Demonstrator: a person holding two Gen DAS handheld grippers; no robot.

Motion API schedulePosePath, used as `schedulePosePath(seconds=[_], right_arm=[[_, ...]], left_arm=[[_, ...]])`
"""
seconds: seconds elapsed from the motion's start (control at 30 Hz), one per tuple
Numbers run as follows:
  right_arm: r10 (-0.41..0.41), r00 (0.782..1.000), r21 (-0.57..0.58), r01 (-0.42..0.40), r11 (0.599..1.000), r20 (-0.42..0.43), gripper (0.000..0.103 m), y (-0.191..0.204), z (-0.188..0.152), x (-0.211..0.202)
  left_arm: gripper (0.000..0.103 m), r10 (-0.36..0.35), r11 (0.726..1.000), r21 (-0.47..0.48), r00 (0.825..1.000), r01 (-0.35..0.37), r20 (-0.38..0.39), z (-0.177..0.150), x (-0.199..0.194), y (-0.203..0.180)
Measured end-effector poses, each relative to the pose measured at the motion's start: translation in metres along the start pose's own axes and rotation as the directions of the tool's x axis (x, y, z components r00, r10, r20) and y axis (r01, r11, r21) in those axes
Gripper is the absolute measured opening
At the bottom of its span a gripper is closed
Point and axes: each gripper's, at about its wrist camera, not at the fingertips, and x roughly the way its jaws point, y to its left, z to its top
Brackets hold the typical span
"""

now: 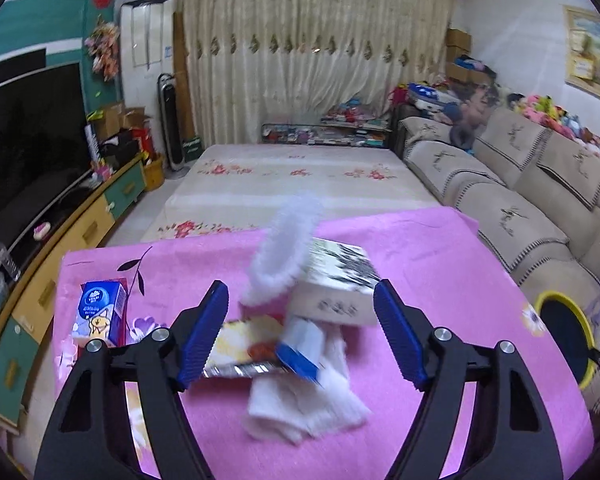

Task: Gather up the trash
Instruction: 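Grasp the white foam net with the left gripper and lift it, then carry the foam net over the bin and open the left gripper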

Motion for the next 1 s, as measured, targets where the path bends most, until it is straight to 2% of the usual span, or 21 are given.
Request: schedulePosePath(seconds=[0.2,0.3,0.43,0.47,0.6,0.73,0.87,1.0], right_arm=[[0.004,1.0,-0.005,-0.004,1.0,-0.001,0.09,0.001,0.002,0.001],[0.006,1.0,-0.01,-0.006,1.0,-0.002,0.09,0.004,0.002,0.001],[0.01,1.0,-0.015,-0.01,1.0,-0.003,0.09,0.006,0.002,0.001],[0.011,1.0,-0.015,-0.012,1.0,-0.003,0.09,0.006,0.001,0.001],[0.018,1.0,-0.016,-0.018,1.0,0.001,0.09,0.006,0.0,-0.002],[0.024,1.0,-0.01,-0.024,1.0,0.018,0.09,0.003,-0.001,-0.008],[0.011,0.999,-0.004,-0.011,1.0,0.047,0.09,-0.003,-0.002,-0.02],[0.004,0.998,0.007,-0.004,1.0,0.064,0.09,-0.012,-0.005,-0.028]], left_arm=[[0.074,0.016,1.0,-0.013,1.0,-0.017,-0.024,0.014,0.03,0.015],[0.061,0.013,1.0,0.002,1.0,-0.013,-0.024,0.02,0.039,0.017],[0.021,0.006,1.0,0.015,1.0,-0.005,-0.025,0.028,0.046,0.019],[0.018,0.008,1.0,0.018,1.0,-0.007,-0.021,0.029,0.045,0.019],[0.017,0.055,0.996,0.061,0.998,-0.058,0.044,0.037,0.025,0.013],[0.017,0.065,0.993,0.091,0.994,-0.072,0.083,0.047,-0.014,-0.004],[0.017,0.007,0.992,0.124,0.997,-0.017,0.081,0.048,-0.053,-0.034],[0.017,-0.091,0.979,0.188,0.995,0.08,0.051,0.035,-0.082,-0.089]])
